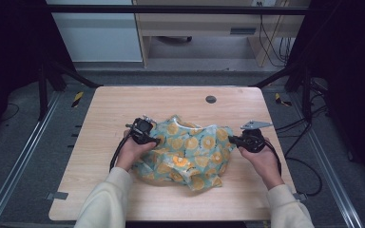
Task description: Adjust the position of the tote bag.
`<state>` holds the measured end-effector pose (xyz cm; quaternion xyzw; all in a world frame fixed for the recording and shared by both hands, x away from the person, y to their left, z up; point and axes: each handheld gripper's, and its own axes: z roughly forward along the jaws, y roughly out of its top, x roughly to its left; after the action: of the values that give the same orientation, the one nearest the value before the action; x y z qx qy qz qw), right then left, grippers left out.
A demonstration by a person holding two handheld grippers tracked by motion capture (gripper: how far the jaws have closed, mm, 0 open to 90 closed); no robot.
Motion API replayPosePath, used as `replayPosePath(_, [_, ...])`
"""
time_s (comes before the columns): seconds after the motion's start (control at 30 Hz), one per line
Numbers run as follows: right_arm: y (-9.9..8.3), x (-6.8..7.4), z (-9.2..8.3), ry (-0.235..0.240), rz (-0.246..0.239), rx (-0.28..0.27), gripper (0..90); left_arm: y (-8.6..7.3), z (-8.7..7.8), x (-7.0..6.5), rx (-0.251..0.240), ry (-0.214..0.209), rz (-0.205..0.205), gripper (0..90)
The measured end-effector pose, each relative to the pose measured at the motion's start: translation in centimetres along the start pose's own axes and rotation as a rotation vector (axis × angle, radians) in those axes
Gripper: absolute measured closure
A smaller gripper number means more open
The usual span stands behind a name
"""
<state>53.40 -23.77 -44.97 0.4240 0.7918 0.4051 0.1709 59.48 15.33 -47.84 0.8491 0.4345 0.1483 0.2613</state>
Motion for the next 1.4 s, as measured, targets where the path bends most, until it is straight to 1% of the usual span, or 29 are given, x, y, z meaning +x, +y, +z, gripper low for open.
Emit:
replayPosePath(0.03, [0.0,0.0,0.0,0.0,0.001,-0.001,89.6,0.0,0.0,0.0,0.001,0.004,0.004,47.5])
replayPosePath(0.07, [0.0,0.0,-0.1,0.0,-0.002,-0.004,89.6,-0.1,-0.1,0.0,-0.002,0.007,0.005,55.1])
replayPosePath(0.1, [0.0,0.0,-0.1,0.0,-0.002,-0.004,89.6,-0.1,-0.1,0.0,-0.005,0.006,0.009,55.1])
replayPosePath(0.13, [0.0,-0.1,-0.1,-0.002,-0.002,-0.003,89.6,-0.2,-0.1,0.1,-0.003,0.006,0.016,60.5])
replayPosePath(0.17, [0.0,-0.1,-0.1,-0.002,-0.002,-0.003,89.6,-0.2,-0.1,0.1,-0.003,0.009,0.024,60.5])
replayPosePath(0.23, [0.0,-0.1,-0.1,-0.003,0.002,-0.003,89.7,-0.4,0.0,0.2,-0.007,0.005,0.03,67.7])
replayPosePath(0.27, [0.0,-0.2,-0.1,-0.002,-0.004,-0.007,89.7,-0.5,-0.1,0.2,-0.004,0.002,0.034,73.1])
replayPosePath(0.3, [0.0,-0.2,-0.1,-0.002,-0.004,-0.007,89.7,-0.6,-0.1,0.2,-0.006,0.001,0.037,73.1])
replayPosePath(0.33, [0.0,-0.1,-0.1,-0.003,0.002,-0.003,89.7,-0.6,-0.1,0.2,-0.008,-0.007,0.039,77.5])
replayPosePath(0.37, [0.0,-0.1,-0.1,-0.003,0.002,-0.003,89.7,-0.6,-0.1,0.1,-0.007,-0.008,0.047,77.5])
replayPosePath(0.4, [0.0,-0.1,-0.1,-0.002,-0.003,-0.006,89.7,-0.7,-0.1,0.0,-0.011,-0.009,0.053,82.1])
replayPosePath(0.43, [0.0,-0.1,-0.1,-0.002,-0.003,-0.006,89.7,-0.7,-0.1,0.0,-0.01,-0.009,0.061,82.1])
replayPosePath(0.47, [0.1,-0.1,-0.1,-0.002,-0.001,-0.006,89.7,-0.8,-0.2,-0.1,-0.011,-0.016,0.069,87.3])
replayPosePath(0.57, [0.1,-0.1,-0.2,-0.003,-0.002,-0.007,89.7,-0.9,-0.2,-0.2,-0.02,-0.02,0.062,90.0])
replayPosePath(0.63, [0.1,-0.1,-0.3,-0.005,0.0,-0.013,89.8,-0.9,-0.5,-0.1,-0.032,-0.008,0.058,90.0])
replayPosePath(0.7, [0.3,-0.1,-0.5,-0.01,-0.006,-0.017,89.9,-0.8,-1.2,0.2,-0.066,0.0,0.043,90.0])
replayPosePath(0.77, [0.5,-0.2,-0.9,-0.014,-0.001,-0.024,90.0,-0.7,-2.3,0.5,-0.106,0.008,0.028,90.0])
replayPosePath(0.8, [0.7,-0.2,-1.0,-0.016,-0.008,-0.03,90.0,-0.7,-2.9,0.7,-0.128,0.013,0.025,90.0])
replayPosePath(0.83, [0.8,-0.3,-1.2,-0.015,-0.02,-0.036,90.0,-0.6,-3.4,0.8,-0.138,0.021,0.031,90.0])
replayPosePath(0.87, [1.0,-0.2,-1.4,-0.017,-0.019,-0.037,90.0,-0.6,-3.8,0.9,-0.145,0.03,0.038,90.0])
replayPosePath(0.93, [1.2,0.0,-1.6,-0.02,-0.035,-0.042,90.0,-0.5,-5.0,1.0,-0.18,0.043,0.046,90.0])
replayPosePath(1.0, [1.5,0.3,-2.1,-0.027,-0.055,-0.05,90.0,-0.5,-5.9,1.0,-0.199,0.056,0.054,90.0])
replayPosePath(1.07, [1.8,0.5,-2.6,-0.033,-0.078,-0.052,90.0,-0.5,-6.8,0.9,-0.217,0.079,0.071,90.0])
replayPosePath(1.13, [2.2,0.8,-3.6,-0.045,-0.103,-0.056,90.0,-0.4,-7.4,0.9,-0.231,0.086,0.075,90.0])
replayPosePath(1.17, [2.2,0.8,-3.6,-0.045,-0.103,-0.056,90.0,-0.4,-7.8,0.8,-0.237,0.091,0.079,90.0])
replayPosePath(1.2, [2.5,1.0,-4.2,-0.059,-0.114,-0.061,90.0,-0.3,-8.0,0.7,-0.244,0.091,0.08,90.0])
replayPosePath(1.23, [2.5,1.0,-4.2,-0.059,-0.114,-0.061,90.0,-0.3,-8.2,0.7,-0.249,0.095,0.083,90.0])
replayPosePath(1.27, [2.8,1.1,-4.6,-0.071,-0.13,-0.066,90.0,0.0,-8.7,0.5,-0.257,0.106,0.097,90.0])
replayPosePath(1.4, [3.1,1.1,-5.0,-0.077,-0.132,-0.069,90.0,0.3,-9.4,0.3,-0.271,0.124,0.11,90.0])
